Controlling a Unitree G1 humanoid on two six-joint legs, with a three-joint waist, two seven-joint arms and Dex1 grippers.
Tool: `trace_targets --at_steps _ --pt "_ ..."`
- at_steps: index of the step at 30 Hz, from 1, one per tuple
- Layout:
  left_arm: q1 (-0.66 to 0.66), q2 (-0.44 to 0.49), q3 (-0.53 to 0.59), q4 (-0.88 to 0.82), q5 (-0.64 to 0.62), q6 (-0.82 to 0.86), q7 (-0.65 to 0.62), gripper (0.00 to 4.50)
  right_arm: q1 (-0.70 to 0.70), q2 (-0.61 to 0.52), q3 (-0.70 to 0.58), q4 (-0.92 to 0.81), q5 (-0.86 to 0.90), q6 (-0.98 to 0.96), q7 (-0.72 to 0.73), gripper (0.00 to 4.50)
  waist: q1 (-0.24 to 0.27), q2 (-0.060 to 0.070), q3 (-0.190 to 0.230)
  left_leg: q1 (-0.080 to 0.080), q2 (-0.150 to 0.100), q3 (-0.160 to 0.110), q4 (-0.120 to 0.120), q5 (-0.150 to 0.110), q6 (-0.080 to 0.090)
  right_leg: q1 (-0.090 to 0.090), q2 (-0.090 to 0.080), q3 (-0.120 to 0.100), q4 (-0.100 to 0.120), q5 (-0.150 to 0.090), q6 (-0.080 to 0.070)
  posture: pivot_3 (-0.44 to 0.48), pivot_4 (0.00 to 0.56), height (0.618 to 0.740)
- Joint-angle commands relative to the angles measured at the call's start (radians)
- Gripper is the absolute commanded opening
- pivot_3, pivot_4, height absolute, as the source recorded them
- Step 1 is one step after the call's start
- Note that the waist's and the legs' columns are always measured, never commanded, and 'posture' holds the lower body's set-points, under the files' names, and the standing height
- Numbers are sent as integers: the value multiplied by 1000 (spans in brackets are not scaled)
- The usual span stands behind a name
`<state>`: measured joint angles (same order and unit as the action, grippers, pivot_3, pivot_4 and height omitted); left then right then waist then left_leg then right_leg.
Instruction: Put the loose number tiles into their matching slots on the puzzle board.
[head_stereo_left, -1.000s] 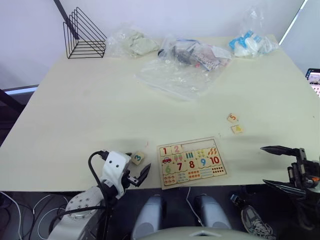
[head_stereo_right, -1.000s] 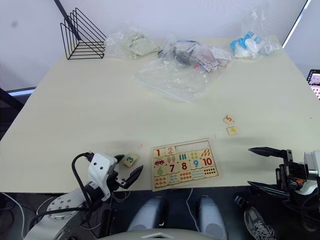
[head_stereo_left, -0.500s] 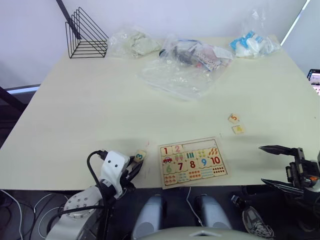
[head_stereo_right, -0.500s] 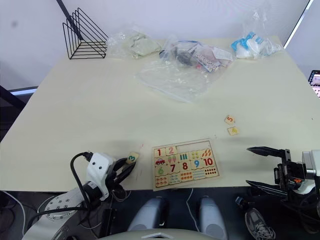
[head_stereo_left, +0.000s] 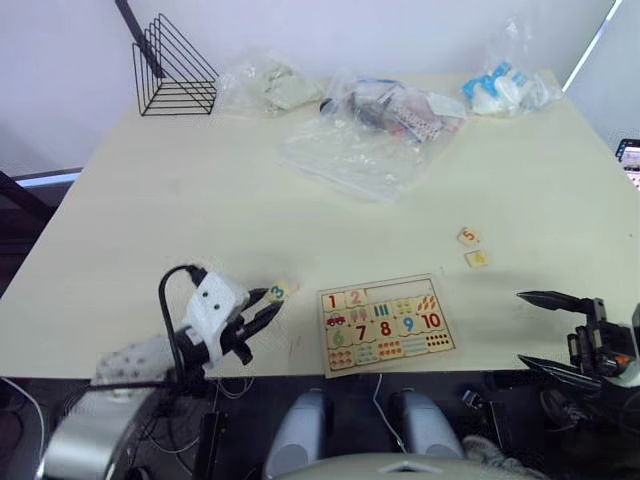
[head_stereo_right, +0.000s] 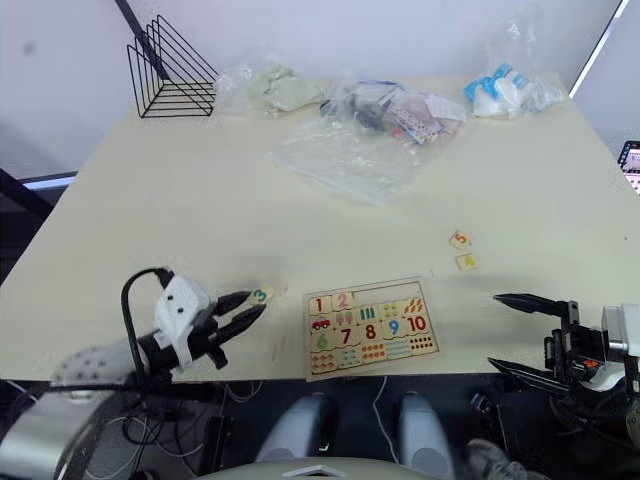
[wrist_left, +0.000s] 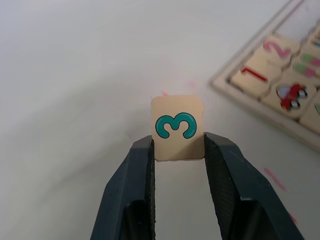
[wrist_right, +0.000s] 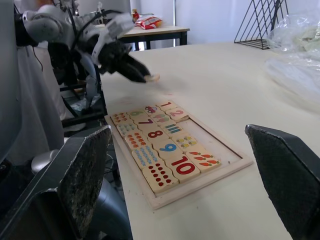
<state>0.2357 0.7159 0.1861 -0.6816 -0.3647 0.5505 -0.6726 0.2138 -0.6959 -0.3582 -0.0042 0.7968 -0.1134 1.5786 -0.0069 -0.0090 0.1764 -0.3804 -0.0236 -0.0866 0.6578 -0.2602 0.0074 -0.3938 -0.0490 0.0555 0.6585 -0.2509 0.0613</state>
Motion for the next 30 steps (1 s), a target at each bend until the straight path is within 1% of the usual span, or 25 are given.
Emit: trace_targets --at_steps 1,6,13,17,21,30 --pt "-122 56 -31 48 -52 -22 -111 923 8 18 -25 -37 -5 -10 -19 4500 -1 0 0 0 0 0 0 0 0 0 0 0 0 0 0 0 150 740" --pt "-317 110 -117 129 -89 17 -224 923 17 52 -42 -56 -17 -18 -58 4500 -3 0 0 0 0 -1 0 0 0 0 1 -1 1 0 0 0 150 740" --pt "-478 130 -235 194 -78 34 -319 923 44 71 -47 -76 -40 -27 -86 4500 -7 -1 1 0 0 -1 0 0 0 -1 1 -1 1 0 0 0 150 740" --pt "-563 115 -320 225 -53 41 -353 923 46 75 -41 -87 -49 -27 -101 4500 -4 -1 1 0 0 -1 0 0 0 0 1 -1 1 0 0 0 150 740" --pt "-630 96 -424 252 4 52 -357 923 42 76 -37 -93 -57 -27 -114 4500 -7 -1 1 0 -1 -1 1 0 0 0 1 -1 1 0 1 0 150 740" --pt "-710 17 -549 260 70 108 -330 923 36 81 -31 -98 -64 -29 -124 4500 -6 -2 1 -1 -1 -1 1 0 0 0 1 -1 2 0 1 0 150 740"
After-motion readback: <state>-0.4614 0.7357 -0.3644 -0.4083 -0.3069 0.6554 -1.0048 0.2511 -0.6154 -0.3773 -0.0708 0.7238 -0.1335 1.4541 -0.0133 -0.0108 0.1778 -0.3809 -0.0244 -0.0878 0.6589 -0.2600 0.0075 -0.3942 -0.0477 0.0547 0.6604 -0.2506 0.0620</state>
